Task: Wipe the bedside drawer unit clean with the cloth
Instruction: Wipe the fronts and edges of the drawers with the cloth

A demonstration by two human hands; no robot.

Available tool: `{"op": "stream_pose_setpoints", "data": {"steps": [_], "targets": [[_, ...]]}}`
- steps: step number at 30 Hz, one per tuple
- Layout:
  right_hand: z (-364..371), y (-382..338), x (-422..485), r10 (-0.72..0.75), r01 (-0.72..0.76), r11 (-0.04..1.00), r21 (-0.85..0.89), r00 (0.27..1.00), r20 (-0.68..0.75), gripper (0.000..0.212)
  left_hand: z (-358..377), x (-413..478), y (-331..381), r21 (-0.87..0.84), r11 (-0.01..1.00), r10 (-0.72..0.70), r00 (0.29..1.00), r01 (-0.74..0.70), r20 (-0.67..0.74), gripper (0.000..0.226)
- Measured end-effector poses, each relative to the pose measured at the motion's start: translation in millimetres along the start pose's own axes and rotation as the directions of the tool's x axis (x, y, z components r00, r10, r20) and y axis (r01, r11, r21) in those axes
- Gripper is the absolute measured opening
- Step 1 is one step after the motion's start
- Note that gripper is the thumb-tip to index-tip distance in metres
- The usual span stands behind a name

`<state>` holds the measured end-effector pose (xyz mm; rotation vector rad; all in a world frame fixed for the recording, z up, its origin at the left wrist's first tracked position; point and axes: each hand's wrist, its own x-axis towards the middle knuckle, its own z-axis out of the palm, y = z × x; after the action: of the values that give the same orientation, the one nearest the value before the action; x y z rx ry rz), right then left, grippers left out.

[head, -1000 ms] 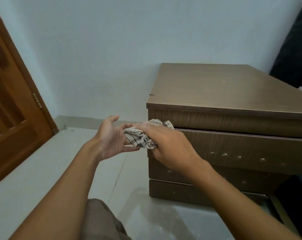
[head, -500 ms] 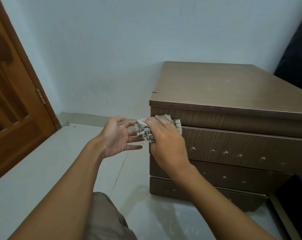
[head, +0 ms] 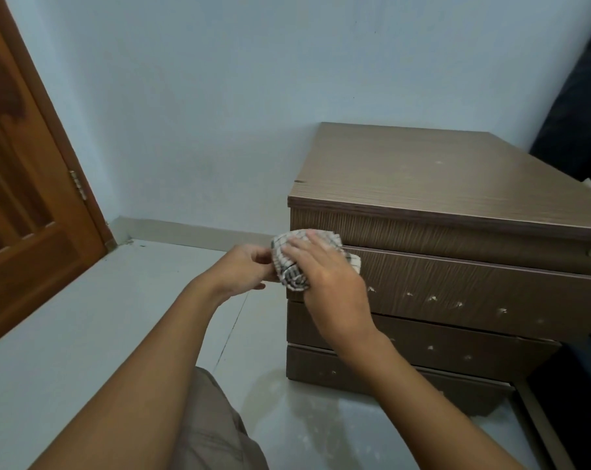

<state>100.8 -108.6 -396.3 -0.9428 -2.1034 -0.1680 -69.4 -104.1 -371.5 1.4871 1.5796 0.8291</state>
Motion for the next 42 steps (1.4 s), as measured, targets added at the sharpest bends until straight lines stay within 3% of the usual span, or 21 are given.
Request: {"op": "stream_pose_setpoints", "data": {"steps": [2,4,7,10,12,17,22,29,32,38,42], "targets": [[0.2,-1.0,-4.5,-0.084,0.074,0.992,0.106,0.993,0.089,0.064,-0.2,-0.4,-1.6,0.078,0.996,0.042,0.998,-0.039,-0.038,0.031],[-7.0,3.6,-13.5,-0.046,0.023,0.977,0.212,0.993,0.104,0.071,4.0,-1.4,0.1,0.099,0.993,0.067,0.996,-0.062,-0.055,0.042],[-25.1,15.3,-28.0,0.194,-0.186,0.868,0.461,0.98,0.03,0.066,14.0,0.5,2.7,0.067,0.997,0.054,0.986,-0.044,-0.155,0.01],[-45.4,24.0,-44.9,0.401,-0.295,0.697,0.654,0.916,-0.014,0.047,22.5,4.7,3.5,0.078,0.996,0.063,0.97,-0.045,-0.236,0.027],[-55.8,27.8,-57.7,0.47,-0.343,0.643,0.685,0.883,0.001,0.046,27.4,4.2,5.2,0.098,0.994,0.076,0.959,-0.051,-0.272,0.029],[-74.2,42.0,-86.1,0.583,-0.385,0.633,0.672,0.808,-0.087,0.047,38.8,3.6,8.4,0.082,0.995,0.076,0.932,-0.05,-0.354,0.027],[-87.4,72.9,-128.5,0.719,-0.476,0.65,0.592,0.639,-0.276,0.045,48.1,0.7,9.5,0.076,0.996,0.069,0.905,-0.041,-0.42,0.025],[-123.9,123.5,-158.6,0.828,-0.579,0.537,0.613,0.222,-0.515,0.042,66.5,-2.3,8.1,0.049,0.997,0.08,0.843,-0.064,-0.532,0.032],[-132.7,142.4,-165.8,0.833,-0.609,0.487,0.626,0.107,-0.543,0.039,75.0,-2.7,6.2,-0.006,0.998,0.044,0.817,-0.058,-0.575,0.034],[-131.9,169.0,-159.4,0.823,-0.59,0.485,0.646,0.059,-0.564,0.041,91.1,-6.0,5.7,-0.144,0.987,-0.033,0.776,-0.075,-0.629,0.038],[-110.6,181.8,-149.5,0.841,-0.628,0.485,0.609,0.142,-0.522,0.052,88.8,-2.3,-0.6,-0.212,0.974,-0.065,0.79,-0.084,-0.61,0.04]]}}
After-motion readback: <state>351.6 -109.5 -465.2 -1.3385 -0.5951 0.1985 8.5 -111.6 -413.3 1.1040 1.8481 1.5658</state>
